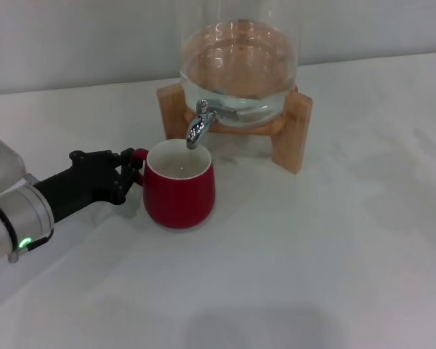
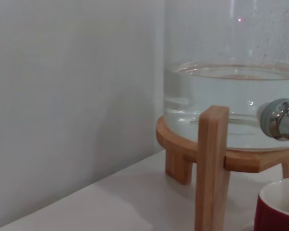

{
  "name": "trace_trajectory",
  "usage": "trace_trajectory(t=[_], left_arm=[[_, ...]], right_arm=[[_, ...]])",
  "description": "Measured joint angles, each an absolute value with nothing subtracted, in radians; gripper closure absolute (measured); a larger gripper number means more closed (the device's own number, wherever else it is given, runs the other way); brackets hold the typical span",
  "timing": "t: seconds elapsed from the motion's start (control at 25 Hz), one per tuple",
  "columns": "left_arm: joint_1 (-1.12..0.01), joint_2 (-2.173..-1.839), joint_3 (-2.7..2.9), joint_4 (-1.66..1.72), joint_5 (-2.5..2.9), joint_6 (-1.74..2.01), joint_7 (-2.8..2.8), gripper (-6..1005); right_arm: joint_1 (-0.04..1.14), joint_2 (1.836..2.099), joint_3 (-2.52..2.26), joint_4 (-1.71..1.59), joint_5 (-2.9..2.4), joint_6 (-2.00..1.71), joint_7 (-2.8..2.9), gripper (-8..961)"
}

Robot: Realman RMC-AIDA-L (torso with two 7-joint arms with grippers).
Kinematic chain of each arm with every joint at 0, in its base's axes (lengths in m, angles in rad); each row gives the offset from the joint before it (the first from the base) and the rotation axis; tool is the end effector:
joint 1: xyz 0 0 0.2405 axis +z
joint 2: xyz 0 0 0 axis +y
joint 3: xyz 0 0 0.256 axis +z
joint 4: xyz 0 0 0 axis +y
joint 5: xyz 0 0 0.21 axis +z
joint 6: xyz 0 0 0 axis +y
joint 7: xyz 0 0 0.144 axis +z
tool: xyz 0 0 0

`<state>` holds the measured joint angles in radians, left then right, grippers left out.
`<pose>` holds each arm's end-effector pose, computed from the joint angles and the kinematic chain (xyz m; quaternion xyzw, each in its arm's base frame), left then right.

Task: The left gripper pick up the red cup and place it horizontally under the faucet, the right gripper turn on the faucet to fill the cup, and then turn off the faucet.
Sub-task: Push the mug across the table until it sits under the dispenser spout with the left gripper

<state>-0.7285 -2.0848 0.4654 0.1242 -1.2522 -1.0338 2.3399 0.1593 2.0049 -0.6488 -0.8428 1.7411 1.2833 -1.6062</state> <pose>-0.2630 0.3734 -0.0746 -0.9152 -0.1849 -0.2087 0.2912 0.3595 0.2917 0.1420 -0.7291 0.3551 0.3717 0.4519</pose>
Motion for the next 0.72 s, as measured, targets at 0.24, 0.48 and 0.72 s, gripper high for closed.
trace_trajectory(t=[0.24, 0.48, 0.72], left_arm=[[-0.755, -2.085, 0.49, 0.125, -1.213, -0.995, 2.28, 872], [-0.767, -2.085, 0.54, 0.135, -1.213, -0.985, 2.246, 872], [-0.77, -2.084, 0.541, 0.154, -1.218, -0.984, 2.246, 875]], right_arm=[[0.163, 2.005, -0.649, -0.841, 1.741, 1.283, -1.607, 188], [0.164, 2.005, -0.649, -0.841, 1.741, 1.282, -1.607, 188], [0.164, 2.005, -0.649, -0.841, 1.741, 1.281, -1.607, 188]])
